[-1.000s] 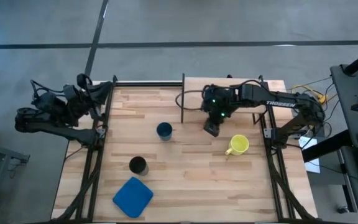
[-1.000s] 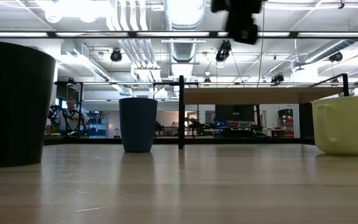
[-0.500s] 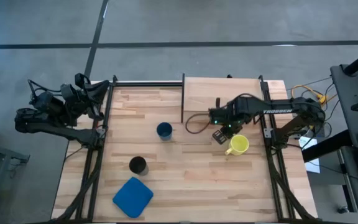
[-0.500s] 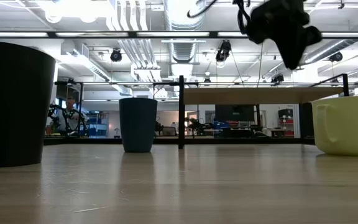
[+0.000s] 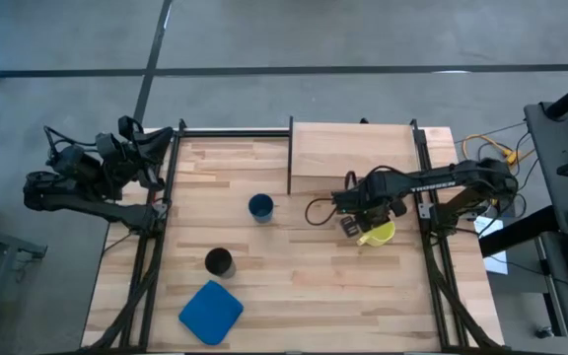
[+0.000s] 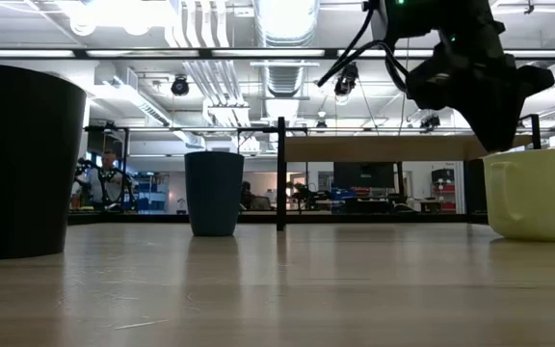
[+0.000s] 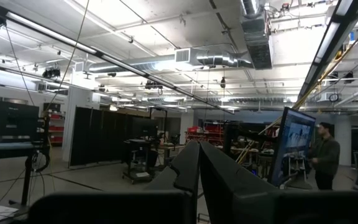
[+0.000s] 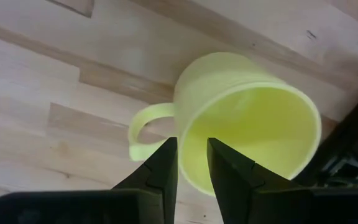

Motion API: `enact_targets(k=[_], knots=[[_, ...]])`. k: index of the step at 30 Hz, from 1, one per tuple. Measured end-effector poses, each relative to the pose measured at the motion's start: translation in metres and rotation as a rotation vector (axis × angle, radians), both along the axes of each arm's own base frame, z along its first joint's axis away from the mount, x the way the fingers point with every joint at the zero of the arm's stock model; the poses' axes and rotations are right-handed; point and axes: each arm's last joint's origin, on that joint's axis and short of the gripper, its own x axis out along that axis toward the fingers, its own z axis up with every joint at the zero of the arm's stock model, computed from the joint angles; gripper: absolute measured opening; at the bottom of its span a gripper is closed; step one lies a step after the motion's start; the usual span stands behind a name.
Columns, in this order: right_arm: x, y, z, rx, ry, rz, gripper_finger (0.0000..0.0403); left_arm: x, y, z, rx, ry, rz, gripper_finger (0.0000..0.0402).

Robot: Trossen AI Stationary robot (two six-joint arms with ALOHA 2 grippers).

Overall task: Stack small to large cups/mugs on shelf
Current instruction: Put the yellow mug on the shelf

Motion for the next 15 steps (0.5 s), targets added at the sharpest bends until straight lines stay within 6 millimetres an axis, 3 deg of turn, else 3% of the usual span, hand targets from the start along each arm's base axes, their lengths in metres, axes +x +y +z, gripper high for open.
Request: enact_targets(k=[15], knots=[[-0.001, 0.000, -0.014, 0.004, -0.020, -0.033, 0.0082, 0.000, 0.000, 0.000, 0.000, 0.000, 0.000, 0.0001]])
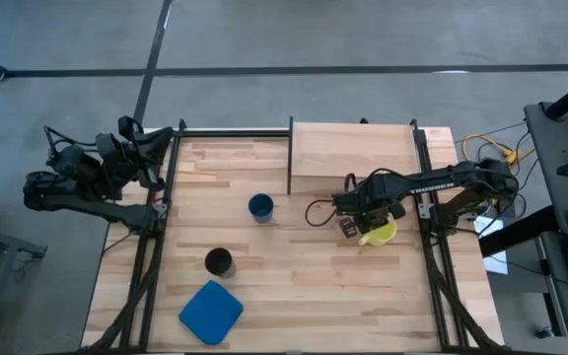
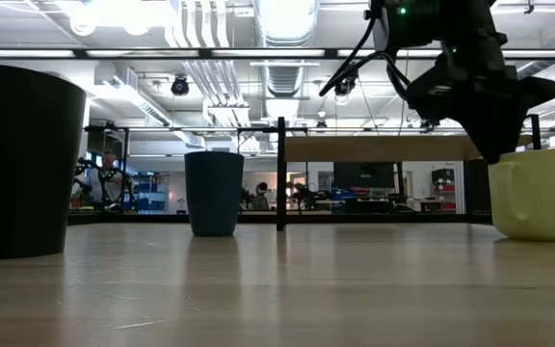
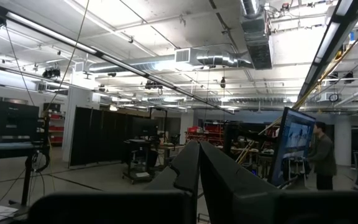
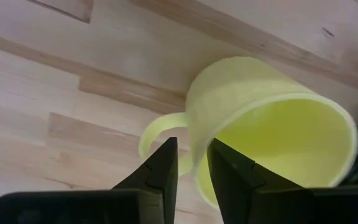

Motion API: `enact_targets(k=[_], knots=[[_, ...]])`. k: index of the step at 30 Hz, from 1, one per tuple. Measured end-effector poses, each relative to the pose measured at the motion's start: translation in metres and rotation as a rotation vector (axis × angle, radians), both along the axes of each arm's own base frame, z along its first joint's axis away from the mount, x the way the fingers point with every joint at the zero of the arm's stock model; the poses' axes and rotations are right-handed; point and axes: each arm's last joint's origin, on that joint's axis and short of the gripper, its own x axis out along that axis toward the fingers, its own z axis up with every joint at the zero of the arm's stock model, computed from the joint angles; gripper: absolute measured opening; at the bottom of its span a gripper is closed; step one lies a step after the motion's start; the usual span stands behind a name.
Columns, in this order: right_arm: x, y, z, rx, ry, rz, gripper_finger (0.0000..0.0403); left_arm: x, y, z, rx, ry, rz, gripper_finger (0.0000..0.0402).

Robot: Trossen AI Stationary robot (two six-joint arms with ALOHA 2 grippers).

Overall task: Stack small to large cups/mugs on shelf
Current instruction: Put the yellow mug on the shelf

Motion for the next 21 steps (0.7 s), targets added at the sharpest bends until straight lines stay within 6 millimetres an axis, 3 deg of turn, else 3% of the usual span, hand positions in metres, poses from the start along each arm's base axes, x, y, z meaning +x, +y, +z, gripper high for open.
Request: enact_targets(k=[7, 14, 17, 21], knots=[[0.002, 0.000, -0.011, -0.004, -0.051, 0.032, 0.0075, 0.000, 0.000, 0.000, 0.000, 0.000, 0.000, 0.0001], [-0.004, 0.000, -0.023, 0.002, -0.035, 0.099, 0.0029, 0.000, 0.000, 0.000, 0.000, 0.000, 0.000, 0.0001], [-0.002, 0.000, -0.020, 0.005, -0.054, 0.149, 0.0013, 0.000, 0.000, 0.000, 0.000, 0.000, 0.000, 0.0001], [0.010, 0.000, 0.000, 0.011, -0.134, 0.180, 0.0011, 0.000, 0.000, 0.000, 0.000, -0.001, 0.000, 0.0001]])
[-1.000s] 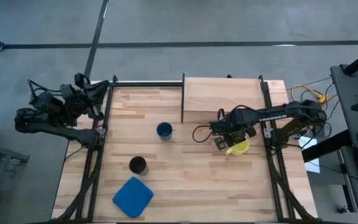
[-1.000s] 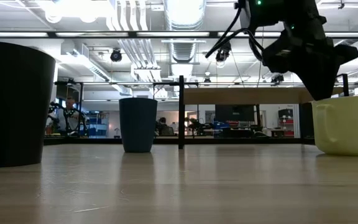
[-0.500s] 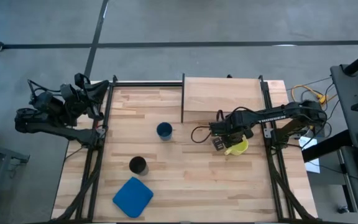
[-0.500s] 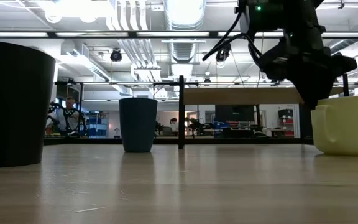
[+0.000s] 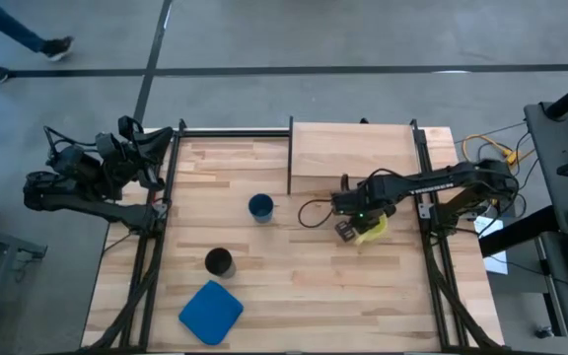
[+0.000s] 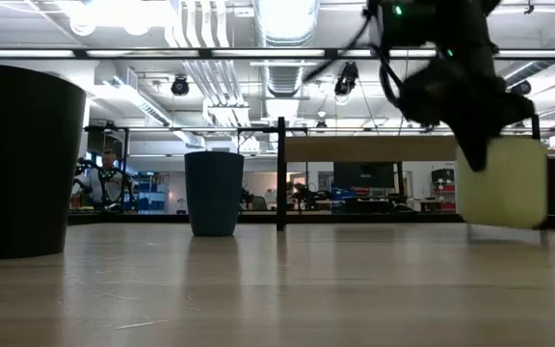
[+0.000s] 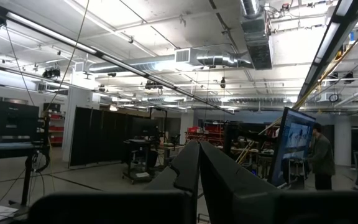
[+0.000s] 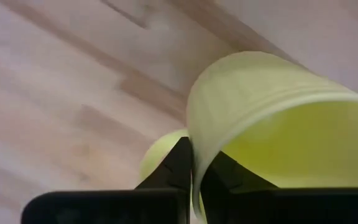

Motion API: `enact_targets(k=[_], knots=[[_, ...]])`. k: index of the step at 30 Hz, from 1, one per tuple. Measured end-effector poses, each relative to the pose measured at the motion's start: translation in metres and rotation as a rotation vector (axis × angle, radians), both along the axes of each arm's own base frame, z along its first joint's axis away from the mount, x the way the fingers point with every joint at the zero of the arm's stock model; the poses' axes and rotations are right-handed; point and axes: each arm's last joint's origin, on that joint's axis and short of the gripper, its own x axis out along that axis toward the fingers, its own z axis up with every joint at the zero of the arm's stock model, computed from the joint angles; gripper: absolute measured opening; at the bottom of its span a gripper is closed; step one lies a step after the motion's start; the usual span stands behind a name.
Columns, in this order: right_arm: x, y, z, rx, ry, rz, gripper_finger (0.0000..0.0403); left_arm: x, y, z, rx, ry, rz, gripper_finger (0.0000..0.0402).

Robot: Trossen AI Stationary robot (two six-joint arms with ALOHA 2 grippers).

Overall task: Stack small to large cups/mugs on shelf
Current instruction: Put the yellow mug on the shelf

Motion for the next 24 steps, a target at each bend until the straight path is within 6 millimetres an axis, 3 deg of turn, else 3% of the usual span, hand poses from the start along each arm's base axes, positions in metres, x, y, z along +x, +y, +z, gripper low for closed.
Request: enact_targets(k=[6, 10, 14, 19, 24], knots=[[0.026, 0.006, 0.070, 0.002, -0.233, 0.105, 0.0010, 0.000, 0.000, 0.000, 0.000, 0.000, 0.000, 0.0001], [0.034, 0.010, 0.126, -0.146, -0.423, 0.186, 0.0010, 0.000, 0.000, 0.000, 0.000, 0.000, 0.000, 0.0001], [0.033, 0.004, 0.168, -0.367, -0.538, 0.268, 0.0009, 0.001, 0.000, 0.000, 0.000, 0.001, 0.000, 0.0001], [0.027, -0.012, 0.201, -0.677, -0.539, 0.407, 0.0009, 0.001, 0.000, 0.000, 0.000, 0.001, 0.000, 0.0001], [0.024, -0.039, 0.214, -0.767, -0.512, 0.459, 0.0011, 0.000, 0.000, 0.000, -0.001, -0.005, 0.000, 0.0001]])
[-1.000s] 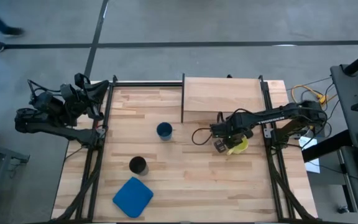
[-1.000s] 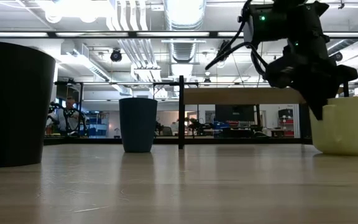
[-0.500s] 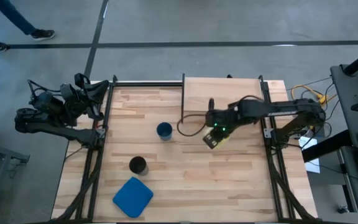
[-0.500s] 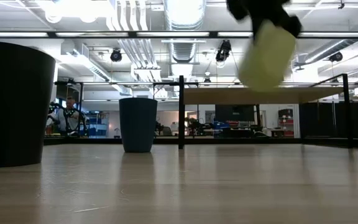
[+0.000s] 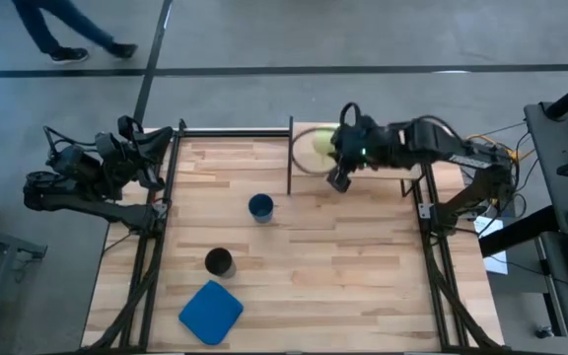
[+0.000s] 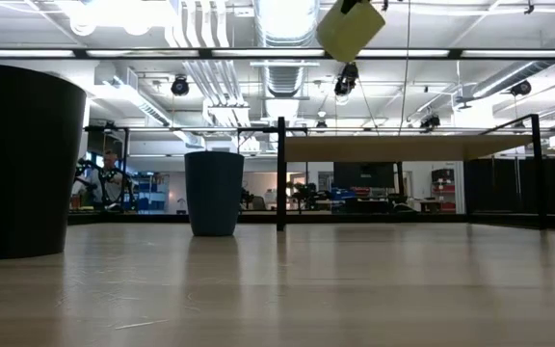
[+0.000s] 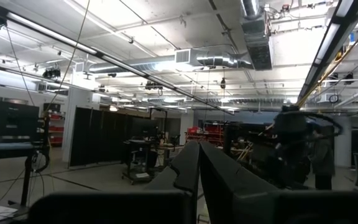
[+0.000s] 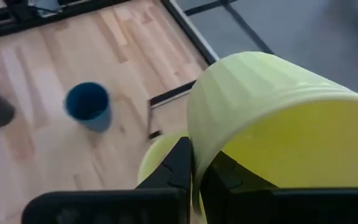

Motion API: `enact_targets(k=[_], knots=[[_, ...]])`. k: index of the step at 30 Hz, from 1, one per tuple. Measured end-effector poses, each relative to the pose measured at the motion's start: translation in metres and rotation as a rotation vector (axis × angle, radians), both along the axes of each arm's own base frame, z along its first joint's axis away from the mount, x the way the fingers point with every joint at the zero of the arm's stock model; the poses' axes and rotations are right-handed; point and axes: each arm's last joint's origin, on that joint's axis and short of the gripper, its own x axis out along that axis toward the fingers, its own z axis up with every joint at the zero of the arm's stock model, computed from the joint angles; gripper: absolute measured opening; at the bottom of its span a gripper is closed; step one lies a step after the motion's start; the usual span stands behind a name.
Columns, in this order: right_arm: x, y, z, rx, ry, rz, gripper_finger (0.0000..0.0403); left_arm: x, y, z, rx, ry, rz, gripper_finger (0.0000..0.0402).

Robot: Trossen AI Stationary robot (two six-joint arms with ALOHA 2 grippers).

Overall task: Stack small to large cups/mugs on shelf
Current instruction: Put the yellow mug on the shelf

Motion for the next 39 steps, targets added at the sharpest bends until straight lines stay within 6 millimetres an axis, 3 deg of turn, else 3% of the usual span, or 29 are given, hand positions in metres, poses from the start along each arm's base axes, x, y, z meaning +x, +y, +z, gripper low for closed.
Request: enact_targets(k=[7, 17, 27, 39], knots=[[-0.018, -0.035, 0.014, 0.002, 0.056, -0.029, 0.0012, 0.000, 0.000, 0.000, -0.002, -0.005, 0.000, 0.0001], [-0.027, -0.054, 0.027, 0.019, 0.075, 0.063, 0.0012, 0.000, 0.000, 0.000, -0.002, -0.005, -0.001, 0.0001], [0.000, -0.075, 0.003, 0.058, 0.252, 0.115, 0.0013, 0.000, 0.000, 0.000, -0.002, -0.003, -0.001, 0.0001], [0.052, -0.090, -0.033, 0.166, 0.320, 0.192, 0.0013, 0.002, 0.000, 0.000, -0.001, 0.003, -0.001, 0.0001]])
